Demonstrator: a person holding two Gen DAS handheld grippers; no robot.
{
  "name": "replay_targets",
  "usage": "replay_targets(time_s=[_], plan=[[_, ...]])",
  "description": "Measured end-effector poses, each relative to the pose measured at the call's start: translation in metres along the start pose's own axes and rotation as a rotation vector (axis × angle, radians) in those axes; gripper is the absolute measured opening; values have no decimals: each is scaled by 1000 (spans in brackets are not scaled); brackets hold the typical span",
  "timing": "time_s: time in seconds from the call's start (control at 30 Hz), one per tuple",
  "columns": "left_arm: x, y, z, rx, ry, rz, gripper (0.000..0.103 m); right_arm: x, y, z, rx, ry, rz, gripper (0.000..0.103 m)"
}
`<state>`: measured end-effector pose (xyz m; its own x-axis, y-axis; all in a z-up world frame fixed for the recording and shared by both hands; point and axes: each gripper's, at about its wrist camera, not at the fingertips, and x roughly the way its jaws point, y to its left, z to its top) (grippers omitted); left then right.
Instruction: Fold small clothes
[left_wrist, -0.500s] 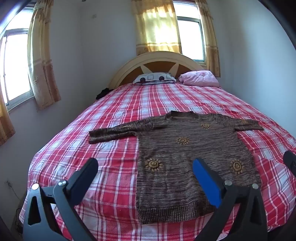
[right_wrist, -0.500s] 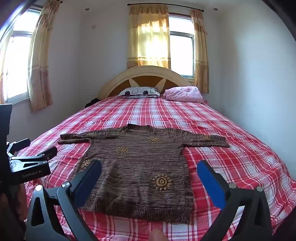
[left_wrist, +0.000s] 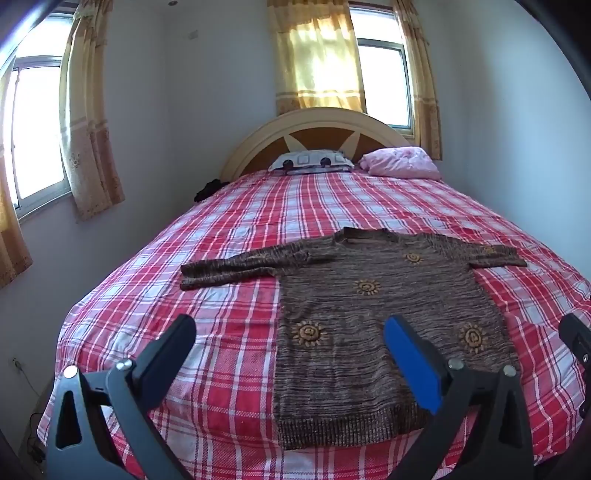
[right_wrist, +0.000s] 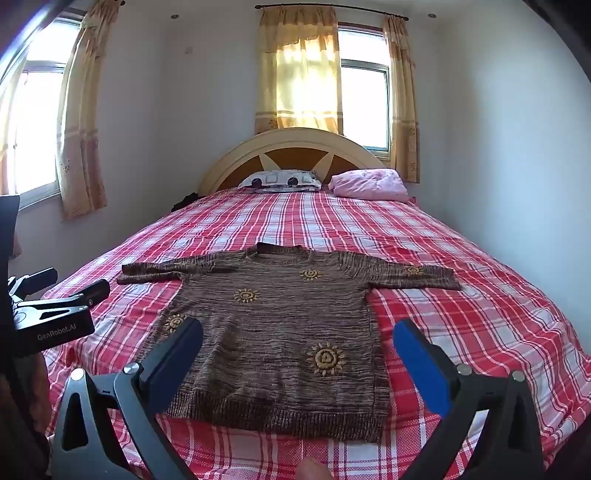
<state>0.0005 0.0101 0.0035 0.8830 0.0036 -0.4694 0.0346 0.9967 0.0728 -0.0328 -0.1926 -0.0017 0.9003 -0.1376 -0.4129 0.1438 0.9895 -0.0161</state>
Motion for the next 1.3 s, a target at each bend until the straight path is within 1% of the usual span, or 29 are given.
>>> replay_targets(time_s=[0.43, 1.3], plan=[[-4, -4, 7, -7, -4, 6, 103, -1, -1, 0, 8, -10, 14, 102], [-6, -3, 5, -11, -6, 4, 103, -2, 0, 0, 8, -16, 21, 102]])
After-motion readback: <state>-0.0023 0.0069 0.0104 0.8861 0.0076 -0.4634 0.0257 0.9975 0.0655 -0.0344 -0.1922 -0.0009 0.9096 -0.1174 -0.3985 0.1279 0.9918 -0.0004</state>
